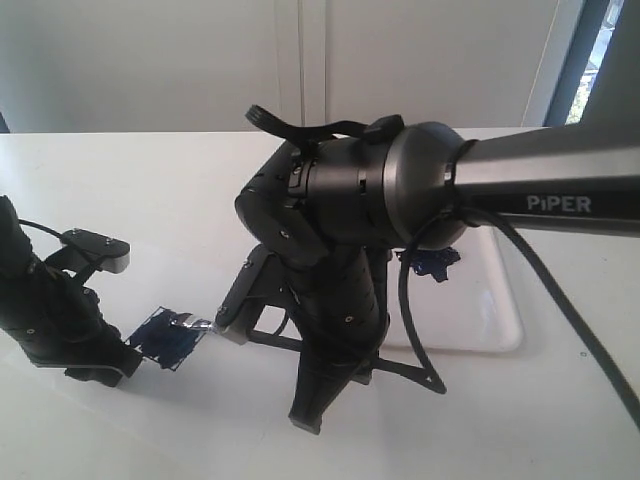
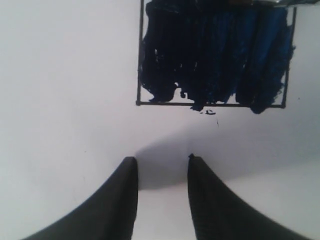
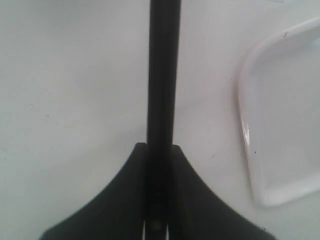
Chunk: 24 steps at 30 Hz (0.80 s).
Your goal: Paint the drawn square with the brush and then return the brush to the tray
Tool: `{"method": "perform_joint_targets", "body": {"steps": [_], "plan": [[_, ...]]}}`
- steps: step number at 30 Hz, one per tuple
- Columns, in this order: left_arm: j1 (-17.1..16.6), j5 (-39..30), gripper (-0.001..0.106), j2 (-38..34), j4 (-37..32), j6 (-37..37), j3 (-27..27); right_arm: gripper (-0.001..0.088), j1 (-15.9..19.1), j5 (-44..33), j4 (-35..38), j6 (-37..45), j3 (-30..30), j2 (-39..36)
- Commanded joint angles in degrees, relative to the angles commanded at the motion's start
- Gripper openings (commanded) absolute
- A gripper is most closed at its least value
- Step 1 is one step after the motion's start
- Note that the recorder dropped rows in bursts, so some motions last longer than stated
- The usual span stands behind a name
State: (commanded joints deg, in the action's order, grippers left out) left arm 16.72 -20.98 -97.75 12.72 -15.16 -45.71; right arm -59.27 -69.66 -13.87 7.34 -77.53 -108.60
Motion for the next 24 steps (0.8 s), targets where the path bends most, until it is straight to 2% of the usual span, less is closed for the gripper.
{"method": "perform_joint_targets", "body": {"steps": [24], "plan": [[0.0,0.0,0.040,0.0,0.0,0.9,0.0,0.0000,0.0,-0.3,1.4,0.1,0.0,1.9]]}}
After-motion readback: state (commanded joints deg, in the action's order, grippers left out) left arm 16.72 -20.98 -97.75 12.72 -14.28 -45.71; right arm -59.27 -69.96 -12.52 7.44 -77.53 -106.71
